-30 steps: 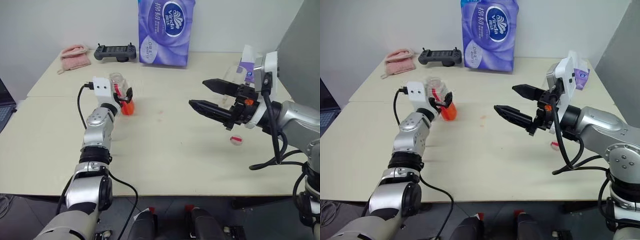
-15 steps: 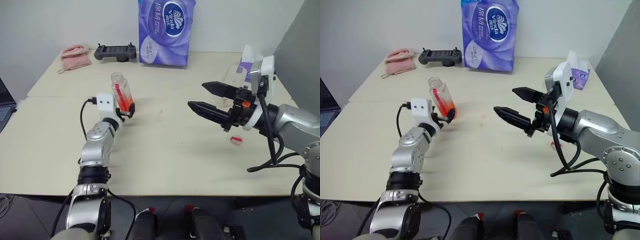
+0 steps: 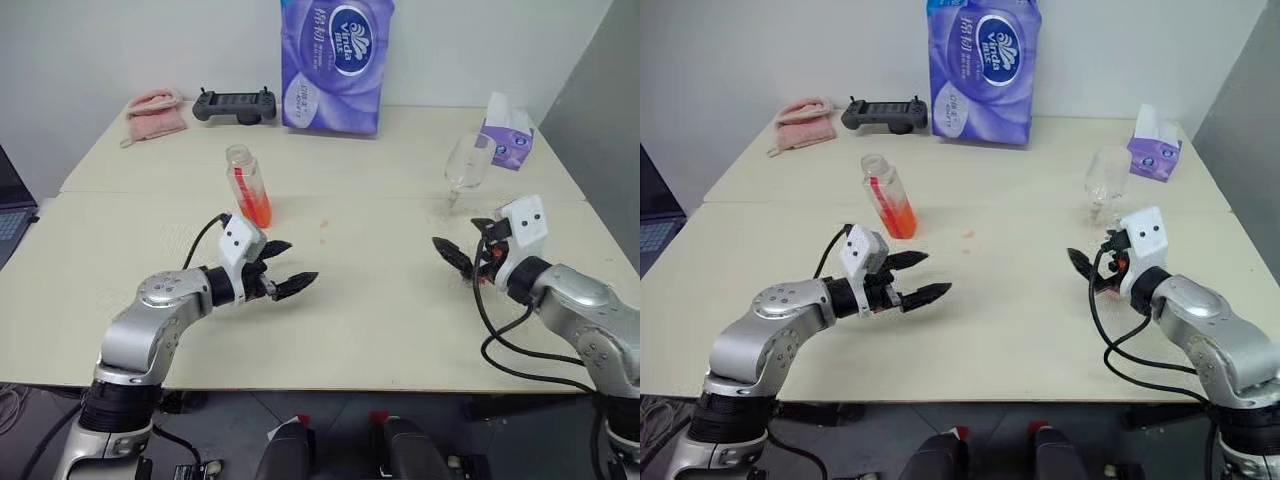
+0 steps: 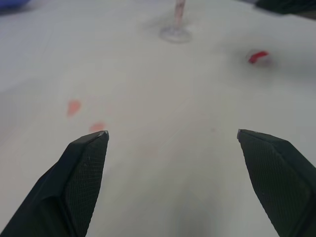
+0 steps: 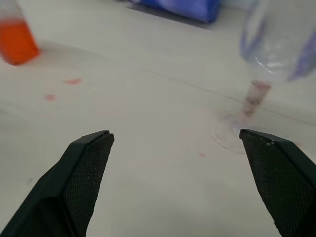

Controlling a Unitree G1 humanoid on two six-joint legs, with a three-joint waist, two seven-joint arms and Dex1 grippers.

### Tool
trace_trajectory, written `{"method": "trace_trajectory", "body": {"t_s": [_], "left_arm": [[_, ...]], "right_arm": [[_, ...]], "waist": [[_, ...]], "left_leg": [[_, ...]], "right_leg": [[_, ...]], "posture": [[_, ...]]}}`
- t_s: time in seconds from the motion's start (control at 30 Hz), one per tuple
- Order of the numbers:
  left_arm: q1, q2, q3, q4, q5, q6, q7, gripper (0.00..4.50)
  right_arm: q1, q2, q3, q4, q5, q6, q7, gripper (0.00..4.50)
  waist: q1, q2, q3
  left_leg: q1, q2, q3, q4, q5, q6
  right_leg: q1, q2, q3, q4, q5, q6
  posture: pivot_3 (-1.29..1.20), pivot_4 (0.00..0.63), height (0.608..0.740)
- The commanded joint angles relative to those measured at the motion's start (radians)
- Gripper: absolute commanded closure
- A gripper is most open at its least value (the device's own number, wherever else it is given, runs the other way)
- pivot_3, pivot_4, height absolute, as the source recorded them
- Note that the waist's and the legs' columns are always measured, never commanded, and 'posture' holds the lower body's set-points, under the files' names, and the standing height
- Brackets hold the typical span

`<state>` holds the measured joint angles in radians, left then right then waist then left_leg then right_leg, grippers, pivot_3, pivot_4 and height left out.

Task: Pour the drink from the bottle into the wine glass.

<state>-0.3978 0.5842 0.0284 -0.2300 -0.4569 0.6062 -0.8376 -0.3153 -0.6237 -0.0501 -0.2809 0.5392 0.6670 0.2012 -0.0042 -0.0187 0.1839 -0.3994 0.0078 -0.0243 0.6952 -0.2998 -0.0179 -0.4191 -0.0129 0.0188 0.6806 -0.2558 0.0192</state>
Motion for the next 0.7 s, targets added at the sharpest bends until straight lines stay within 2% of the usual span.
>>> {"method": "trace_trajectory", "body": {"t_s": [0.03, 0.2, 0.4, 0.7], "left_arm": [[-0.066, -0.016, 0.015, 0.021, -0.019, -0.05, -0.019, 0.05], [-0.115, -0.039, 0.0, 0.068, -0.007, -0.09, -0.028, 0.05], [-0.102, -0.051, -0.01, 0.037, -0.018, -0.083, -0.03, 0.05], [-0.095, -0.041, -0.002, 0.042, -0.017, -0.092, -0.031, 0.05]], "right_arm": [[-0.075, 0.05, 0.022, 0.121, -0.101, -0.12, 0.024, 0.0], [-0.186, 0.131, 0.033, 0.394, -0.195, -0.254, 0.075, 0.0], [-0.396, 0.247, -0.011, 0.805, -0.284, -0.483, 0.04, 0.0], [-0.617, 0.302, -0.074, 1.229, -0.337, -0.702, 0.001, 0.0]], "waist": [[-0.001, 0.0, 0.0], [-0.007, 0.0, 0.0], [-0.021, 0.0, 0.0], [-0.025, 0.0, 0.0]], "left_leg": [[0.0, 0.0, 0.001, 0.0, 0.0, 0.0], [0.0, 0.0, 0.001, -0.001, 0.0, 0.0], [0.0, 0.0, 0.001, -0.001, 0.0, 0.0], [0.0, 0.0, 0.001, -0.001, 0.001, -0.002]], "right_leg": [[0.0, 0.0, 0.001, 0.0, 0.0, 0.0], [-0.001, 0.0, 0.001, 0.0, 0.0, 0.0], [-0.001, 0.0, 0.001, 0.0, 0.0, 0.0], [-0.001, -0.005, 0.001, 0.0, 0.0, -0.001]], "posture": [[0.0, 0.15, 0.74], [0.0, 0.15, 0.74], [0.0, 0.15, 0.74], [0.0, 0.15, 0.74]]}}
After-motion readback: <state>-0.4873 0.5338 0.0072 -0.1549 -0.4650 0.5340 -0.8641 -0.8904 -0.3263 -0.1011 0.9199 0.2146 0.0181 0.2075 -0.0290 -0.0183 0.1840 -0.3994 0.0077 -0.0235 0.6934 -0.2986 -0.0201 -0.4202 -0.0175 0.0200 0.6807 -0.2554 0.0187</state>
